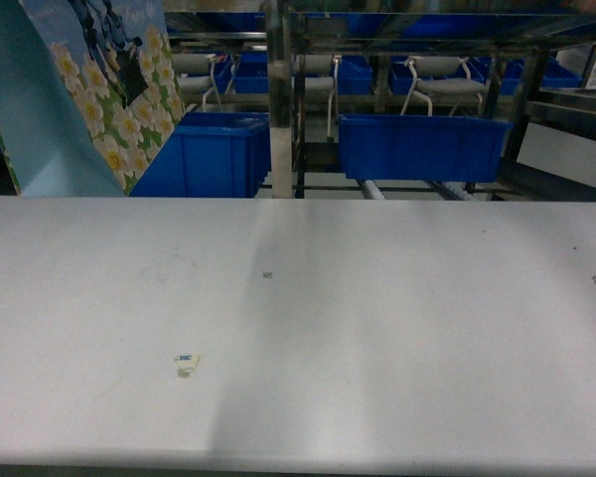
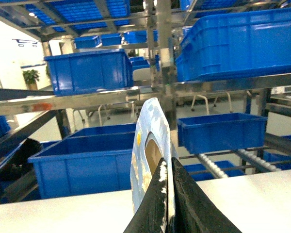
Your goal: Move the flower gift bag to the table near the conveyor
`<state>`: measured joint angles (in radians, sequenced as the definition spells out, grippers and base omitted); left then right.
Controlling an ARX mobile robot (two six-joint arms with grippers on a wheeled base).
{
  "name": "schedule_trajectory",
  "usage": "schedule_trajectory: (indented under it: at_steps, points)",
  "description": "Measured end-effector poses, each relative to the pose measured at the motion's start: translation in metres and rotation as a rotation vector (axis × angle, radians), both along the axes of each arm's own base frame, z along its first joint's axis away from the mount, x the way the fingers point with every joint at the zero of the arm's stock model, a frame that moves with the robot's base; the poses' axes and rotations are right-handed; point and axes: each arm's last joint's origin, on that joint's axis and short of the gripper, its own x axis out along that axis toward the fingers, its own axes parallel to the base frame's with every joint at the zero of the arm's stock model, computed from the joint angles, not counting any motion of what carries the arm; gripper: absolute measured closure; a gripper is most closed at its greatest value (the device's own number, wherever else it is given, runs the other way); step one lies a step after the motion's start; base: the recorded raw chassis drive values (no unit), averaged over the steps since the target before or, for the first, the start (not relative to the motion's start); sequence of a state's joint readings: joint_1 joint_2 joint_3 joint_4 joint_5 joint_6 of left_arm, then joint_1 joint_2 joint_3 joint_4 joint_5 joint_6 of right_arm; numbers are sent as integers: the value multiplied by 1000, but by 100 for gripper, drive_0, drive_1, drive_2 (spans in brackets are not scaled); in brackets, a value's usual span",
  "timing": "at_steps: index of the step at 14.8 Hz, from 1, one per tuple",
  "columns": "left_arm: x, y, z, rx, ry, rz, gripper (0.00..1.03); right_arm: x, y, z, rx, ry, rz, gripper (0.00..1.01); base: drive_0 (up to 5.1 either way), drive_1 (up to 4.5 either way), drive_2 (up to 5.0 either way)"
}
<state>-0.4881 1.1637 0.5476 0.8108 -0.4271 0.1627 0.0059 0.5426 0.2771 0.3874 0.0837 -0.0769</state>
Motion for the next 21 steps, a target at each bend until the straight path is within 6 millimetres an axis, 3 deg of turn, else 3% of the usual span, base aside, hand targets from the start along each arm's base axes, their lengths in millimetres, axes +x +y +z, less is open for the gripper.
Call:
schedule_trajectory:
  at_steps: [21]
  points:
    - [0, 0, 0, 2, 1, 0, 101, 0, 0, 0, -4, -6, 1, 98, 0, 0, 0]
